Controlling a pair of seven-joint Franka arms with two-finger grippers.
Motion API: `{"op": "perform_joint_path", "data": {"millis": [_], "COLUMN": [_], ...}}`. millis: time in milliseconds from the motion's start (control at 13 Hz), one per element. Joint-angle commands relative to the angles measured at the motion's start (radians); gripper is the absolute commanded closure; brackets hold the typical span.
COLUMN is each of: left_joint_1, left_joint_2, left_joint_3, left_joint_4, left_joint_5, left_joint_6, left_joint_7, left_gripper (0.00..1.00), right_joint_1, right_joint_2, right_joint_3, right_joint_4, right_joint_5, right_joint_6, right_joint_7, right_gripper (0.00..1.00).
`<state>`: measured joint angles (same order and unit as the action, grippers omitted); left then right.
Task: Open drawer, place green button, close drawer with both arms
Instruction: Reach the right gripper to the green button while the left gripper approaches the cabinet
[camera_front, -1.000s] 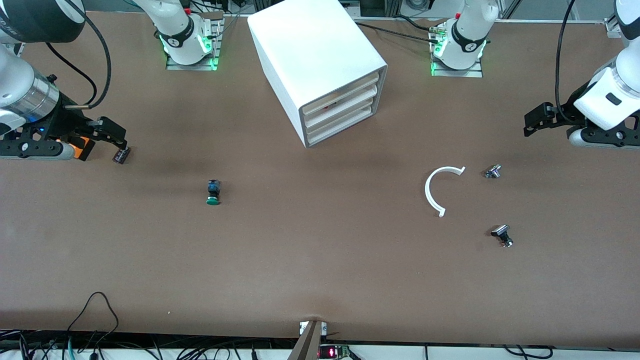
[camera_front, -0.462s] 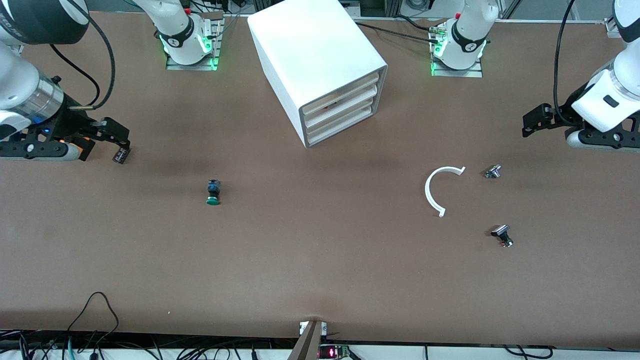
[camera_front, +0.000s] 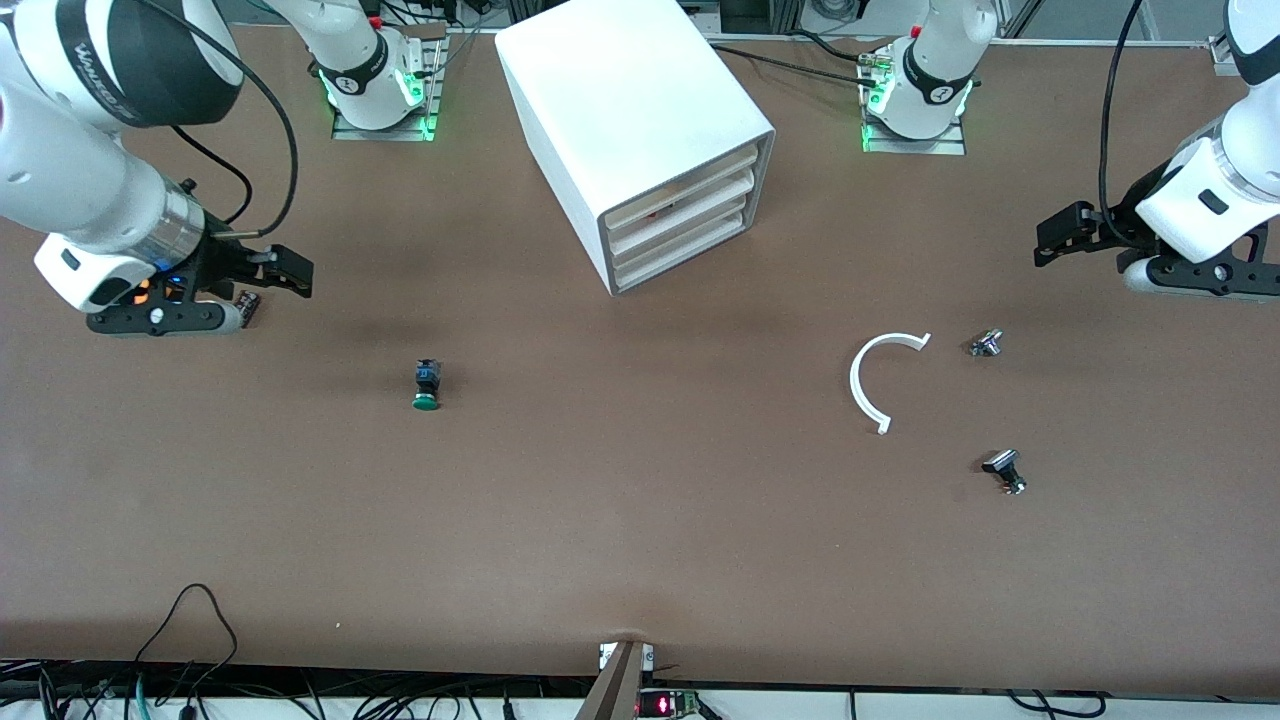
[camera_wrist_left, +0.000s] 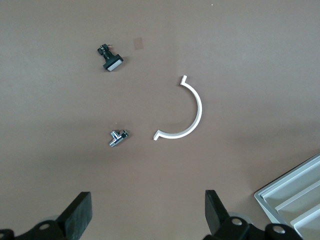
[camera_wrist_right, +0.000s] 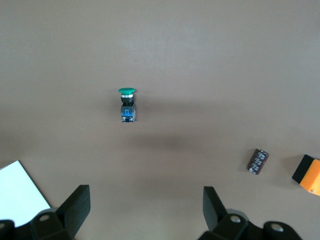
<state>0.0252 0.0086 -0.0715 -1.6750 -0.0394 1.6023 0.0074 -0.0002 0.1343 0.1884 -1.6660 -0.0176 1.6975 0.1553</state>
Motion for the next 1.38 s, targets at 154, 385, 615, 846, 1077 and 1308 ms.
{"op": "perform_joint_path", "data": {"millis": [154,385,615,846,1077,1308], "left_joint_1": [-0.002,0.004,0.002,0.044,0.085,0.071], "left_joint_2": [0.016,0.019,0.033,0.12,0.206,0.272], "left_joint_3": [-0.002,0.001,0.001,0.002,0.002,-0.016], "left_joint_4": [0.044,0.055,0.043,0.003,-0.025,-0.089], "left_joint_5": [-0.037,-0.184,-0.269,-0.405,-0.649,-0.766], "left_joint_6": [-0.115,-0.266,-0.323,-0.314,-0.311,-0.195], "left_joint_7": [0.008,0.026,0.072,0.306,0.378,0.475], "left_gripper": [0.01,0.01,0.01,0.01,0.01,0.02], "right_joint_1": [0.029,0.045,0.048,0.057,0.06,0.06], "right_joint_2": [0.05,0.117,0.192,0.229,0.254,0.29], "right_joint_3": [0.002,0.003,0.003,0.003,0.003,0.002], "right_joint_4": [-0.003,-0.006,-0.012,-0.079,-0.165,-0.233], "right_joint_5": [-0.007,0.001,0.001,-0.001,-0.004,-0.007], "right_joint_6": [0.04,0.082,0.157,0.284,0.411,0.514], "right_joint_7": [0.02,0.02,0.02,0.014,0.006,0.003], "right_gripper": [0.0,0.0,0.0,0.0,0.0,0.0]}}
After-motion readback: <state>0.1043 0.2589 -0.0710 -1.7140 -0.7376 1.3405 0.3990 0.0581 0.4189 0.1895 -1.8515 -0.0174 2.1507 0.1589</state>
